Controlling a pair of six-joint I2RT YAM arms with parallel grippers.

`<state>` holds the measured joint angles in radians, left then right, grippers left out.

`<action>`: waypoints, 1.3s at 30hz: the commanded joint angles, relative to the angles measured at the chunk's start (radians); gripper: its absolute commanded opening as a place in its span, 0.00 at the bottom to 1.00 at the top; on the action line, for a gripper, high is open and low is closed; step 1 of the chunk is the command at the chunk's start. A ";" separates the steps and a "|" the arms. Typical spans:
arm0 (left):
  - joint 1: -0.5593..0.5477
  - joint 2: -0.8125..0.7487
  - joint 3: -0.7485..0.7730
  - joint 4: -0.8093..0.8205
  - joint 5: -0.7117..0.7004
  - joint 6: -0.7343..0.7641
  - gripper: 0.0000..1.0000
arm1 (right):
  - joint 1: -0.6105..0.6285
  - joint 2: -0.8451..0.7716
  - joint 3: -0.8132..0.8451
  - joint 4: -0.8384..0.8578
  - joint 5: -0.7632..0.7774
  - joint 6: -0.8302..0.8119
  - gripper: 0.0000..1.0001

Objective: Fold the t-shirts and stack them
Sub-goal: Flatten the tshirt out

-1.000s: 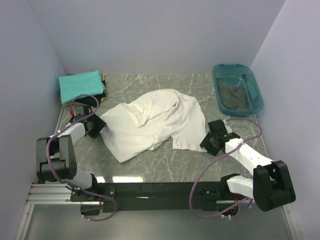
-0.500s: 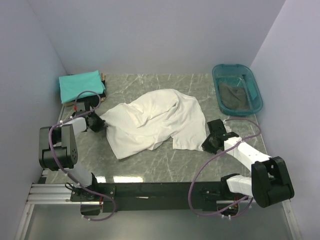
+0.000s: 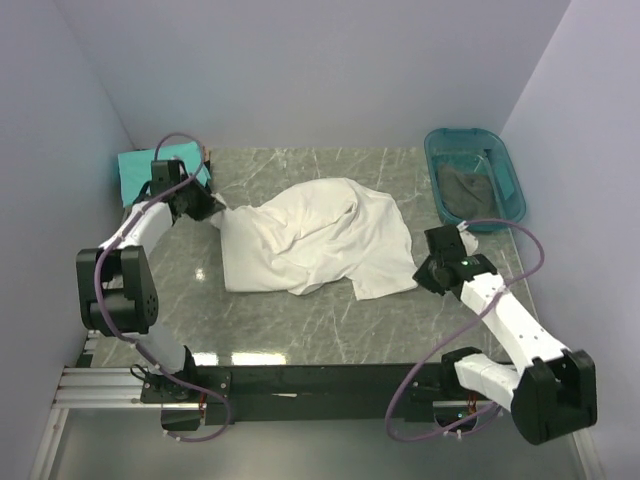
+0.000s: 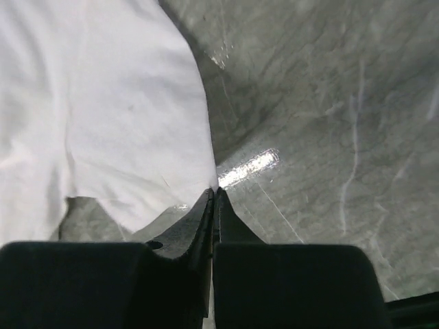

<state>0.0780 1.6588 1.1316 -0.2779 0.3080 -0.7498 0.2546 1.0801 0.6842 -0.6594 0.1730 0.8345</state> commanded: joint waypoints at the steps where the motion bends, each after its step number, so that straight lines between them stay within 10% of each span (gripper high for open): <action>1: -0.015 -0.074 0.126 -0.047 0.066 -0.011 0.00 | -0.020 -0.097 0.081 -0.124 0.094 -0.037 0.00; 13: -0.041 -0.039 0.353 -0.009 0.184 -0.057 0.00 | -0.057 -0.187 0.196 -0.232 0.154 -0.063 0.00; 29: -0.109 0.492 0.928 0.034 0.299 -0.111 0.00 | -0.063 -0.221 0.172 -0.229 0.160 0.002 0.00; 39: -0.115 0.561 0.898 0.242 0.394 -0.140 0.00 | -0.063 -0.206 0.152 -0.209 0.129 0.044 0.00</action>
<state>-0.0380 2.2101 2.0239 -0.1864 0.6315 -0.8780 0.2020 0.8772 0.8429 -0.8772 0.2905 0.8459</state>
